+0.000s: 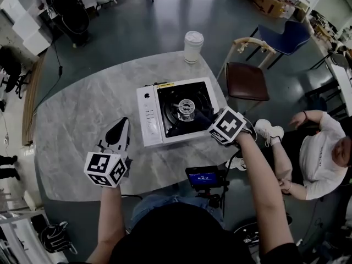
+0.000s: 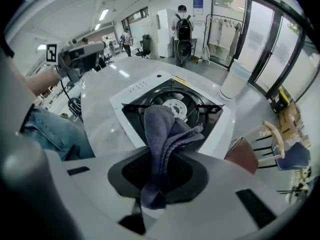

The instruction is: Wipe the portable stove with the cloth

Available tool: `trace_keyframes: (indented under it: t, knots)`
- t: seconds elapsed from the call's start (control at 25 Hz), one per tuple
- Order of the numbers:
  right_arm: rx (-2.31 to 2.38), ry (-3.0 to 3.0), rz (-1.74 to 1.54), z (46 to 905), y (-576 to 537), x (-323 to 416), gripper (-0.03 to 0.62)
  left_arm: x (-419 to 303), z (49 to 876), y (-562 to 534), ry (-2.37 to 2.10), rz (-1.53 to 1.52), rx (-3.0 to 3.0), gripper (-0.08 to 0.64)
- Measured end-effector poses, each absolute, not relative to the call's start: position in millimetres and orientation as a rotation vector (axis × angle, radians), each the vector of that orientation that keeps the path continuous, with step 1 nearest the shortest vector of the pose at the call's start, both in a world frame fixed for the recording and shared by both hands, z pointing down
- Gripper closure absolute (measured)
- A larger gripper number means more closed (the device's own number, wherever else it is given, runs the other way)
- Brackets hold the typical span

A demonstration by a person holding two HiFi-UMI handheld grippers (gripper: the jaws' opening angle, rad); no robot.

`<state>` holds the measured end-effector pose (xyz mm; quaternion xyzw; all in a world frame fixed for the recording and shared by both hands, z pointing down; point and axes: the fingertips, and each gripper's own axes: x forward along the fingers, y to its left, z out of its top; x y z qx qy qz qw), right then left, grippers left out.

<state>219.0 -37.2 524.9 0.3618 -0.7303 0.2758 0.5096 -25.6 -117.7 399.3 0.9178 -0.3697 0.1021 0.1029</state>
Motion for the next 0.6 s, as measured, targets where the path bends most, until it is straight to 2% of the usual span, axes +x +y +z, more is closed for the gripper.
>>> trace_keyframes:
  t: [0.32,0.6]
  knots:
    - [0.898,-1.515,0.628,566.4,-37.4,215.1,0.518,-38.6,402.7,-113.0,-1.065,0.293,2.711,0.562]
    - [1.035,-1.487,0.854,563.3,-44.1,219.0,0.518,-49.3,405.7,-112.0,-1.070,0.243,2.696,0.563]
